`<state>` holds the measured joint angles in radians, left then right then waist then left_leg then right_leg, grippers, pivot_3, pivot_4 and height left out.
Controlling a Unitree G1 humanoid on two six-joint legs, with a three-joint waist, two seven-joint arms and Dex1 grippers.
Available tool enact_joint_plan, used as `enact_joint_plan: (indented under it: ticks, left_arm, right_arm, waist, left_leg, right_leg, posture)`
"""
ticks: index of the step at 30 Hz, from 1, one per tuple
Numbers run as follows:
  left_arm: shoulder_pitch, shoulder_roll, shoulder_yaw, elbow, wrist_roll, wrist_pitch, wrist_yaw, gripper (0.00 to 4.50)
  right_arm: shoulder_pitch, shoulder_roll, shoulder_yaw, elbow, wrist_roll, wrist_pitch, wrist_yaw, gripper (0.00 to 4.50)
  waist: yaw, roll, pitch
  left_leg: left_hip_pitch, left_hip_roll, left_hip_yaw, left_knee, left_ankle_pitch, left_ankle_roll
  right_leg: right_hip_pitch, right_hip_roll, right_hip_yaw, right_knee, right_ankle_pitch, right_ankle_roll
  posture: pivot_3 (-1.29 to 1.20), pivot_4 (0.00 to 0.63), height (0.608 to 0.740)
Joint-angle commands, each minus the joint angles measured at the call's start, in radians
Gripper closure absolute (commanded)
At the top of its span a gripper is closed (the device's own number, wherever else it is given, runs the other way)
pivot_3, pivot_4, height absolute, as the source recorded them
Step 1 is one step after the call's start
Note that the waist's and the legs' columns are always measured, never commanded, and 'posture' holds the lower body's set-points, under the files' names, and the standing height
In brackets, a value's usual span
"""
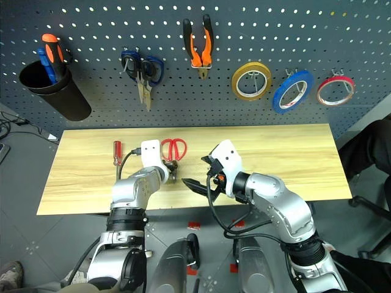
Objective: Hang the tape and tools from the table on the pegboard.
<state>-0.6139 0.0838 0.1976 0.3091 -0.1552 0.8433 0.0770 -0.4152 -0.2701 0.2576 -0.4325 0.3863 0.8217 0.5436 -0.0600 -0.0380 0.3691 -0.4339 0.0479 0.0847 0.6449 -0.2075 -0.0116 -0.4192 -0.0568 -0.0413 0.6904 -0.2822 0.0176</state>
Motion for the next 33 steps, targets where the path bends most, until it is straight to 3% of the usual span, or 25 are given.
enact_joint_plan:
  ticks: [1,5,9,15,22,27,33]
  left_arm:
    - [0.027,-0.011,0.001,0.066,-0.006,0.023,-0.007,2.63]
    - [0.032,0.001,0.015,0.079,-0.012,0.018,-0.018,3.79]
    - [0.047,0.012,0.005,0.049,-0.023,0.012,-0.057,4.44]
    - [0.133,0.039,-0.071,-0.107,0.000,-0.044,-0.117,4.44]
    - [0.194,0.029,-0.054,-0.203,0.024,-0.079,-0.052,4.44]
    - [0.191,-0.003,0.022,-0.187,0.005,-0.095,0.025,2.89]
    - [0.204,0.012,-0.003,-0.249,0.005,-0.175,-0.019,1.02]
  right_arm:
    - [-0.016,-0.008,-0.008,-0.050,0.025,0.006,0.010,0.00]
    - [-0.032,-0.020,-0.019,-0.049,0.017,0.019,0.001,0.00]
    - [-0.038,-0.025,-0.022,-0.049,0.015,0.018,-0.004,0.00]
    - [-0.036,-0.035,-0.022,-0.063,0.009,0.004,-0.006,0.00]
    - [-0.022,-0.050,-0.019,-0.075,0.004,-0.023,0.001,0.00]
    - [-0.021,-0.062,-0.014,-0.073,-0.001,-0.034,0.010,0.00]
    - [-0.016,-0.077,-0.018,-0.081,0.003,-0.035,0.011,0.00]
  waist:
    - [0.000,0.000,0.000]
    - [-0.001,0.000,-0.001]
    - [-0.002,0.000,-0.001]
    - [-0.007,0.000,-0.001]
    - [-0.008,0.000,-0.001]
    - [-0.009,0.000,-0.001]
    - [-0.016,0.000,-0.001]
  left_leg:
    - [0.000,0.000,0.000,0.000,0.000,0.000]
    - [0.001,0.000,0.000,0.000,0.000,0.000]
    - [0.001,0.000,0.000,0.000,0.000,0.000]
    - [0.001,0.000,0.001,0.000,0.000,0.000]
    - [0.000,0.001,0.001,-0.001,0.000,0.000]
    - [-0.001,0.000,0.001,-0.001,0.000,0.000]
    - [-0.002,0.000,0.001,-0.002,0.000,0.000]
  right_leg:
    - [0.000,0.000,0.000,0.000,0.000,0.000]
    - [0.000,0.000,0.000,0.000,0.000,0.000]
    - [0.000,0.000,0.000,0.000,0.000,0.000]
    - [0.000,0.000,0.001,-0.001,0.000,0.000]
    - [0.000,0.000,0.001,-0.002,0.000,0.000]
    - [-0.001,0.000,0.001,-0.003,0.000,0.000]
    - [-0.001,0.000,0.000,-0.005,0.000,0.000]
  posture:
    - [-0.20,0.360,0.740]
    - [-0.20,0.360,0.740]
    - [-0.20,0.359,0.740]
    - [-0.20,0.355,0.740]
    - [-0.19,0.352,0.740]
    - [-0.19,0.352,0.740]
    - [-0.20,0.353,0.740]
